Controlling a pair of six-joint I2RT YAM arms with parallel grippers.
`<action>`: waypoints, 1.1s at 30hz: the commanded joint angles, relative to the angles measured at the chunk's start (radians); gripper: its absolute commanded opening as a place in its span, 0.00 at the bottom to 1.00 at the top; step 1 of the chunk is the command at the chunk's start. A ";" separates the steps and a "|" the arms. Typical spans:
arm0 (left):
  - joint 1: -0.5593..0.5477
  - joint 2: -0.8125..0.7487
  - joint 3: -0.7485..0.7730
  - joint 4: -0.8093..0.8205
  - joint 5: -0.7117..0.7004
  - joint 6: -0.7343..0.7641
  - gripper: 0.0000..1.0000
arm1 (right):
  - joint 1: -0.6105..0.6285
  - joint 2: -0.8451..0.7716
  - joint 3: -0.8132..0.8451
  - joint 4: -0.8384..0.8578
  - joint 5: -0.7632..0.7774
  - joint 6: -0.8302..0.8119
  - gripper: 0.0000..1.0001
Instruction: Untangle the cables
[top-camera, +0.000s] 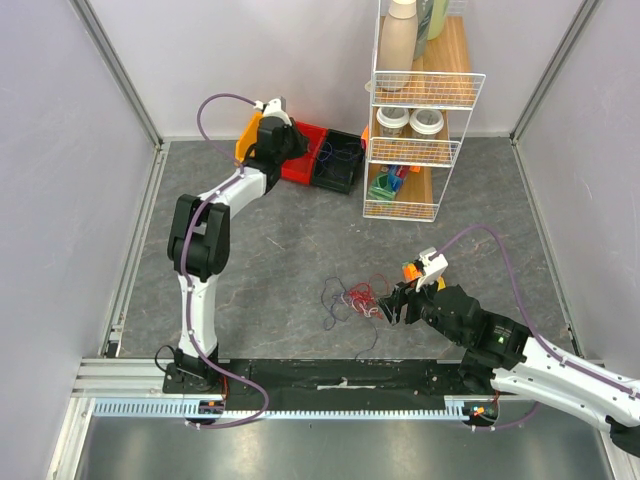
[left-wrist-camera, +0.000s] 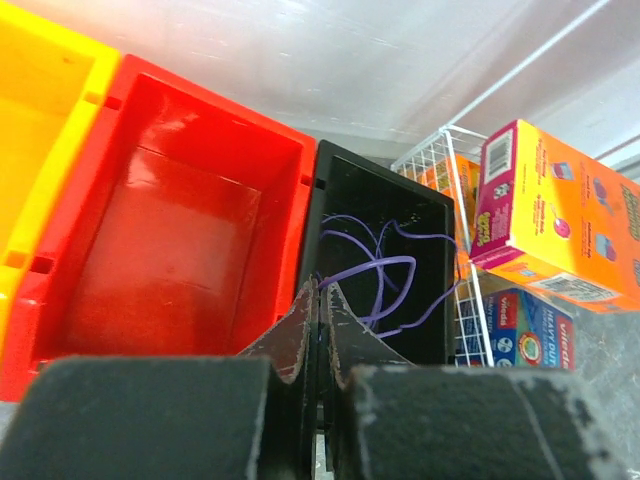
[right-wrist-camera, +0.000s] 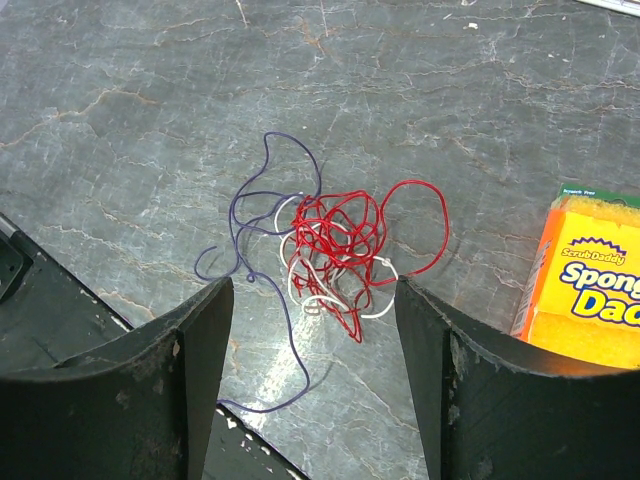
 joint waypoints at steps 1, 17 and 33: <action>0.016 -0.075 0.049 -0.012 -0.060 0.039 0.02 | 0.002 -0.004 0.001 0.016 0.020 0.011 0.73; -0.046 0.027 0.117 -0.010 0.082 0.079 0.02 | 0.002 0.022 0.001 0.025 0.020 0.009 0.73; -0.070 0.285 0.492 -0.364 0.091 0.030 0.02 | 0.002 0.031 0.006 0.029 0.017 0.003 0.73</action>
